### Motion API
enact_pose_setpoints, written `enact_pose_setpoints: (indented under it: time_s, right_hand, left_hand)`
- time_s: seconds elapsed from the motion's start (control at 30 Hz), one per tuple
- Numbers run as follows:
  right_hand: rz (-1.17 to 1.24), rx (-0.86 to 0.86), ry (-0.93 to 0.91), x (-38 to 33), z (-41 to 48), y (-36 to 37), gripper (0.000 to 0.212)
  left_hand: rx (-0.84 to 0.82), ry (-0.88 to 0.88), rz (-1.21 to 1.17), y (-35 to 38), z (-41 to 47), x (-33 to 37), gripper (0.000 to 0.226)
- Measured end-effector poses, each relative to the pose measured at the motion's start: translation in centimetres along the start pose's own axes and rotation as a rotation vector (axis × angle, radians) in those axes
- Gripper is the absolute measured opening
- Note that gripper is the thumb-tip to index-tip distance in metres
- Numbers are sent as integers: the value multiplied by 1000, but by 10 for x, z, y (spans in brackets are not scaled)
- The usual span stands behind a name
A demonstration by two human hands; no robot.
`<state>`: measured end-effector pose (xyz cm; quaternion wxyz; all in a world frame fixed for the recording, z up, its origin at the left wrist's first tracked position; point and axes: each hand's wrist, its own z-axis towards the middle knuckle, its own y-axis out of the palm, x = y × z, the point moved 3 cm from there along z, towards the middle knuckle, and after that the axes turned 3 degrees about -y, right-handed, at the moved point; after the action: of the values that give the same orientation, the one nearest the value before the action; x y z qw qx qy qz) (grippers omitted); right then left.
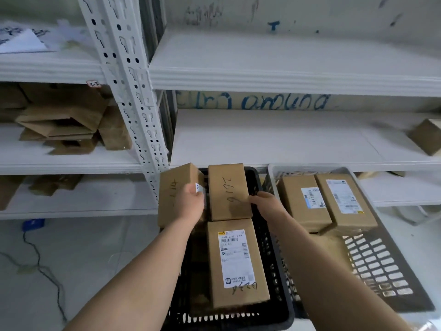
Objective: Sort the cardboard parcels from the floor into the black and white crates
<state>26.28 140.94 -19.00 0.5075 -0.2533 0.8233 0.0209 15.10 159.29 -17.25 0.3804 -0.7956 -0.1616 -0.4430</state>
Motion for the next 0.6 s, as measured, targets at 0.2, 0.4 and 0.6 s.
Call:
enact_pose_setpoints:
  time_s: [0.2,0.4,0.6]
  right_hand:
    - [25,88,-15,14,-32,-65,48]
    - [187,231,2,58,-80,-177,36]
    - [302,403,-33,132,-163,-324,30]
  left_hand:
    - [-130,103,-53,63,-51,41,24]
    - [-268,176,-85,158,-129,78,20]
    - [-463,208,-91,280,-251,94,14]
